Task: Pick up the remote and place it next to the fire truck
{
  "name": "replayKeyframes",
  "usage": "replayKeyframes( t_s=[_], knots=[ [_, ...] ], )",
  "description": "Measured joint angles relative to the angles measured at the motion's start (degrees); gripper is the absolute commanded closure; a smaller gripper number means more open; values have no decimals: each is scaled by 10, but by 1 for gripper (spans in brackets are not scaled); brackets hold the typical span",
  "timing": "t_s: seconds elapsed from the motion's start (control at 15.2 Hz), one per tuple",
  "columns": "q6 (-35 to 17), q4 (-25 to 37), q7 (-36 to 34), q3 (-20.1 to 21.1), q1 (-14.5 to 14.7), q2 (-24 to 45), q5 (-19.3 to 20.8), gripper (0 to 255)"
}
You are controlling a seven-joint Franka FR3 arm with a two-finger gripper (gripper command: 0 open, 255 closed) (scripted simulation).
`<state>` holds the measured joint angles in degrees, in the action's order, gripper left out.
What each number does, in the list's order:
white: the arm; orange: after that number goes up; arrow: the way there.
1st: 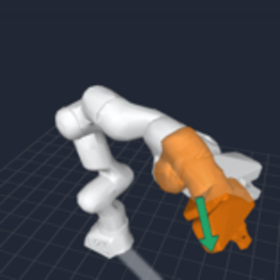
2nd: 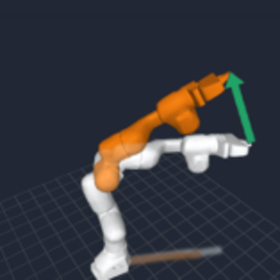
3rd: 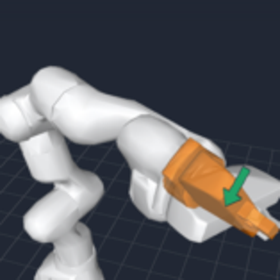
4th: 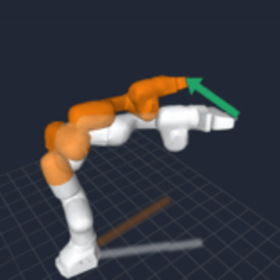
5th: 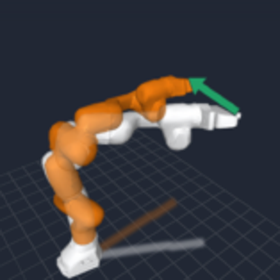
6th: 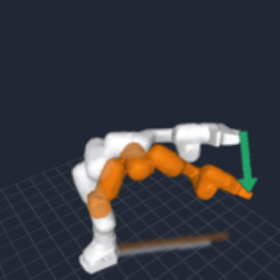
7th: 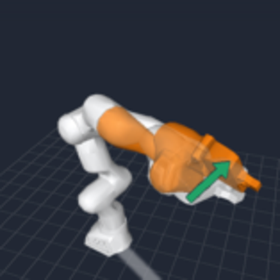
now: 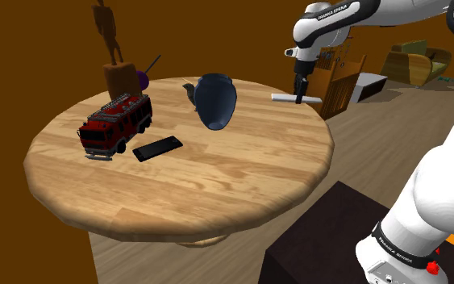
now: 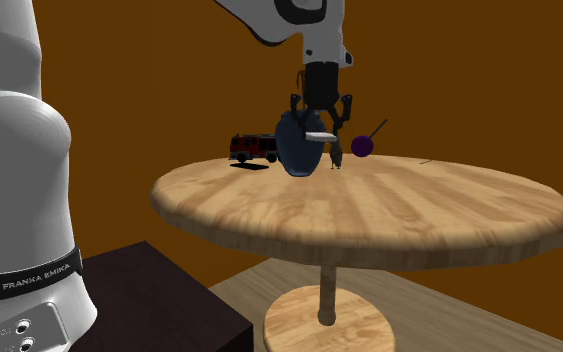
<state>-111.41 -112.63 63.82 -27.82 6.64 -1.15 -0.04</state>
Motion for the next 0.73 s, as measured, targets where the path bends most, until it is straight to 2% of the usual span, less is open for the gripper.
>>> replayKeyframes(
  t_s=[0.73],
  knots=[
    [84,73,-5,2,1,-12,6,255]
  ],
)
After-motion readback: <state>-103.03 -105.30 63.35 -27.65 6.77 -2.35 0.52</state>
